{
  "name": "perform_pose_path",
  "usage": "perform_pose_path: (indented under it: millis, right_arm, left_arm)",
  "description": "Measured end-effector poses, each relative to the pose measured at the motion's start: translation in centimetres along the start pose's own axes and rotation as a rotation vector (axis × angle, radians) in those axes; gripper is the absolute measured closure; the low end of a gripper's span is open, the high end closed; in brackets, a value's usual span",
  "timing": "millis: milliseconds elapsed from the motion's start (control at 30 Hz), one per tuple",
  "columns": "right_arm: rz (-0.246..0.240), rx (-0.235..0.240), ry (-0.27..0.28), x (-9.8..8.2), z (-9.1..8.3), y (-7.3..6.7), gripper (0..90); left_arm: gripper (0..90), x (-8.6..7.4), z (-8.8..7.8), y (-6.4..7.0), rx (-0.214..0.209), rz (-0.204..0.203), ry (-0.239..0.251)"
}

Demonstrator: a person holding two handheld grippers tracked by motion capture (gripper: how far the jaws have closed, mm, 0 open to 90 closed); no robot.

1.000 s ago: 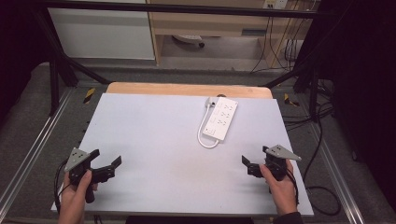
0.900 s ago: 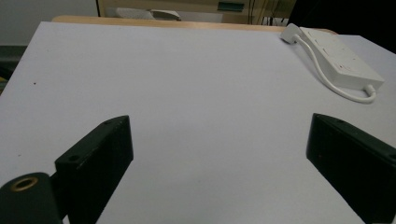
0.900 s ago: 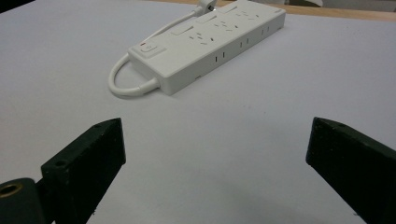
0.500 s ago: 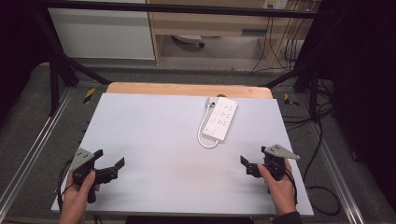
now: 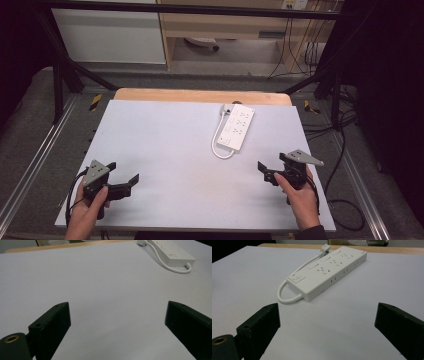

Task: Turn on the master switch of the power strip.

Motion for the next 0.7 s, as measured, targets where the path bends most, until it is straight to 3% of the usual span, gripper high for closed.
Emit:
perform_pose_path:
  millis: [67, 267, 400, 700]
  right_arm:
    - [-0.013, 0.001, 0.004, 0.5, 0.0, -0.1, 8.1]
    - [-0.017, 0.012, 0.018, 2.2, 0.0, 0.0, 8.9]
    - [-0.015, 0.006, 0.050, 3.4, -0.1, 0.0, 12.4]
    - [-0.028, -0.014, 0.060, 5.7, 0.5, -0.4, 35.8]
  left_arm:
    - [7.3, 0.1, 0.0, 0.0, -0.015, -0.015, 0.007]
    - [7.3, 0.1, -0.1, 0.3, -0.003, 0.017, 0.008]
    - [7.4, 0.0, -0.1, 0.2, 0.000, 0.015, 0.005]
    - [7.3, 0.0, -0.2, 0.2, 0.009, 0.022, 0.004]
Point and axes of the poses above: each handheld gripper's, and its own axes: z roughly forward along the jaws, x roughly out of its top, y roughly to its right, the point moved 6 cm from there along z, roughly forward along the jaws, and after that the axes turned 15 degrees about -y, right-handed, at the moved point
